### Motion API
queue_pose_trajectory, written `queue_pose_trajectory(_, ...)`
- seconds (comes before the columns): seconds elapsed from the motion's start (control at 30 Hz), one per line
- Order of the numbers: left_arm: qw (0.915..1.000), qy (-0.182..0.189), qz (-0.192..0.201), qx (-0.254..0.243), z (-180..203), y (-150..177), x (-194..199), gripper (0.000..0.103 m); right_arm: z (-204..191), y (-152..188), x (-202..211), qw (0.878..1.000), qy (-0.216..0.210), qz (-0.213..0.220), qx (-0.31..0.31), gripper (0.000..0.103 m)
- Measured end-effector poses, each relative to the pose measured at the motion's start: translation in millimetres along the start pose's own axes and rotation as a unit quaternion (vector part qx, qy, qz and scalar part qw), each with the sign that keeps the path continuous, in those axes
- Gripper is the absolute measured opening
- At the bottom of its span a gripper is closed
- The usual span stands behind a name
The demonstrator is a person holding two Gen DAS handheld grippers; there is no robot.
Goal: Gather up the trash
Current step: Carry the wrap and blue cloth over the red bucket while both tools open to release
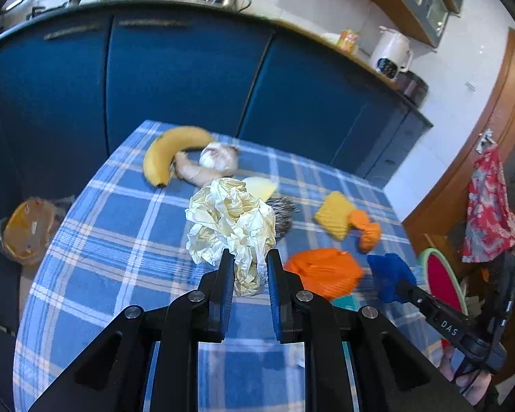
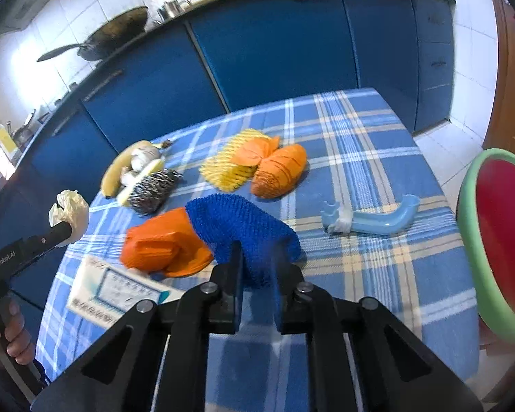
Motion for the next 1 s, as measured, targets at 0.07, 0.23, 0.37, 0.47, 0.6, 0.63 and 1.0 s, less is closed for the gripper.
queue_pose_trajectory(0.07, 0.9999, 0.01, 0.009, -0.009, 8.7, 1.5, 12.7, 0.018, -0.7, 2.4, 11.4, 1.0, -0.003, 0.009, -0.005, 0.016)
queue_pose_trajectory(0.23, 0.9984, 0.038, 0.023, -0.035, 36.6, 5.7, 39.9, 0.019, -0.7, 8.7, 48.7, 0.999, -0.004, 0.036, -0.009, 0.016)
queue_pose_trajectory(0.37, 0.9966, 0.052, 0.028, -0.057, 61.4, 11.5, 53.4, 0.019, 3.2, 16.0, 81.2, 0.998, 0.003, 0.057, -0.015, 0.016)
queue_pose_trajectory(0.47, 0.9945, 0.065, 0.028, -0.078, 82.9, 15.6, 59.9, 0.019, 8.6, 20.3, 101.1, 0.997, 0.012, 0.07, -0.019, 0.016)
queue_pose_trajectory(0.6, 0.9898, 0.085, 0.026, -0.111, 116.1, 22.2, 66.2, 0.019, 22.9, 28.7, 131.6, 0.995, 0.031, 0.09, -0.032, 0.016)
queue_pose_trajectory(0.63, 0.9889, 0.088, 0.026, -0.117, 122.4, 22.7, 67.1, 0.019, 26.9, 29.9, 137.7, 0.994, 0.035, 0.094, -0.035, 0.016)
queue_pose_trajectory(1.0, 0.9735, 0.143, 0.0, -0.179, 208.1, 47.3, 56.4, 0.019, 95.3, 46.9, 192.4, 0.983, 0.102, 0.123, -0.089, 0.016)
Point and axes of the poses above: each gripper's, at about its wrist camera, not at the fingertips, and x roughly against the way its jaws point, z to its right, y to its underside, the point moved 3 cm from there along -x, roughly the way its jaws point, and after that the axes turned 6 degrees about x, right-handed, at the moved point
